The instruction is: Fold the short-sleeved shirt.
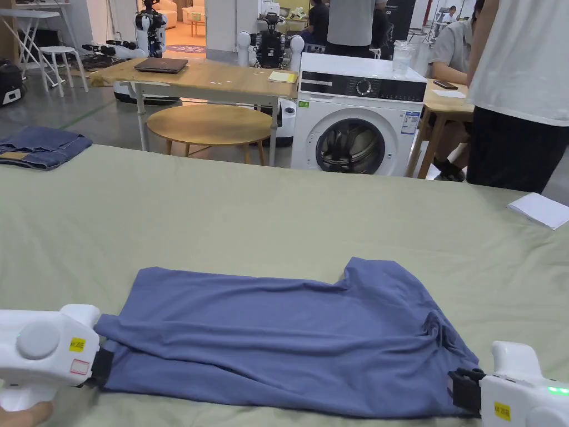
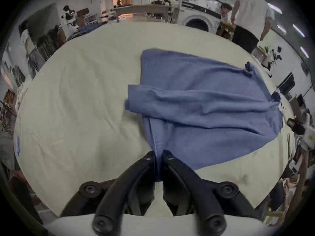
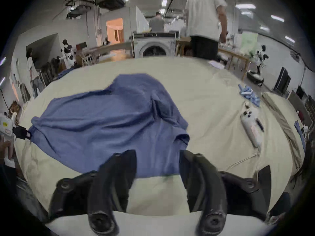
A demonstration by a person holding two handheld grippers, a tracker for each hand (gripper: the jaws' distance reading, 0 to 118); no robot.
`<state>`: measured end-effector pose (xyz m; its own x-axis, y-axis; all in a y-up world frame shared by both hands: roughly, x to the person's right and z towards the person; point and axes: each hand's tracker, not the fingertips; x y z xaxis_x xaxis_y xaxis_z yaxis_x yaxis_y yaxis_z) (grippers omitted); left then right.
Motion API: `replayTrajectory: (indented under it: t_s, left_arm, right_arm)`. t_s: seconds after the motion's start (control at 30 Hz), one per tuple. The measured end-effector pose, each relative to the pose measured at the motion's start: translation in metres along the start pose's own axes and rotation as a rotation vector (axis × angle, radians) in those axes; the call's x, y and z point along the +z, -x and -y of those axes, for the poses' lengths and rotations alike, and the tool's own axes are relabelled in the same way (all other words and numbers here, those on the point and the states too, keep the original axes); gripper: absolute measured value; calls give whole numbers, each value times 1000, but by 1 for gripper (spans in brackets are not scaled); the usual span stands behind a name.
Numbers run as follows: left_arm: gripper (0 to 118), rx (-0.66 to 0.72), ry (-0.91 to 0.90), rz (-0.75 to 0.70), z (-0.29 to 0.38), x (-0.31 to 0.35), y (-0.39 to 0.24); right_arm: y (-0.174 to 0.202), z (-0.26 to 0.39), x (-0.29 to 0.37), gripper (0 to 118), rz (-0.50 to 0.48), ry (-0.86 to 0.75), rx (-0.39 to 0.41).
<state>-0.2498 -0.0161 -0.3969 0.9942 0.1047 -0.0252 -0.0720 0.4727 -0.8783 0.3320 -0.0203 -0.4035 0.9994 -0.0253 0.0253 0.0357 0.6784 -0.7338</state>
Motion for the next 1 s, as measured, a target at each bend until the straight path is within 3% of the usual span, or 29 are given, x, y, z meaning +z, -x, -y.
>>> replayTrajectory:
  t_s: [0.2, 0.23, 0.3, 0.37, 0.4, 0.43, 0.67, 0.8, 1.0]
  left_arm:
    - [1, -11, -59, 12, 11, 14, -2]
    - [1, -12, -58, 11, 11, 13, -3]
    - [1, -22, -60, 5, 12, 13, -4]
    - [1, -27, -61, 2, 12, 12, -3]
    - [1, -26, -69, 2, 12, 12, -2]
    - [1, -24, -78, 3, 12, 14, -1]
    - [1, -25, -138, 42, 12, 49, 0]
    - [1, -27, -145, 23, 29, 68, 7]
    - [1, -1, -88, 33, 83, 77, 25]
  right_arm:
    - [-12, 0, -59, 54, -33, 222, 0]
    - [-10, 0, -62, 50, -22, 202, 13]
    - [-3, 0, -53, 9, -9, 168, 56]
    - [0, -1, -50, 9, -114, 159, 28]
    - [5, 0, -45, 9, -36, 158, 42]
    - [7, 0, -41, 8, -23, 145, 74]
    - [11, -7, 28, 7, -35, 48, 46]
    - [16, 3, 62, 7, -11, 36, 90]
    - [21, 48, 91, 7, -29, 130, 122]
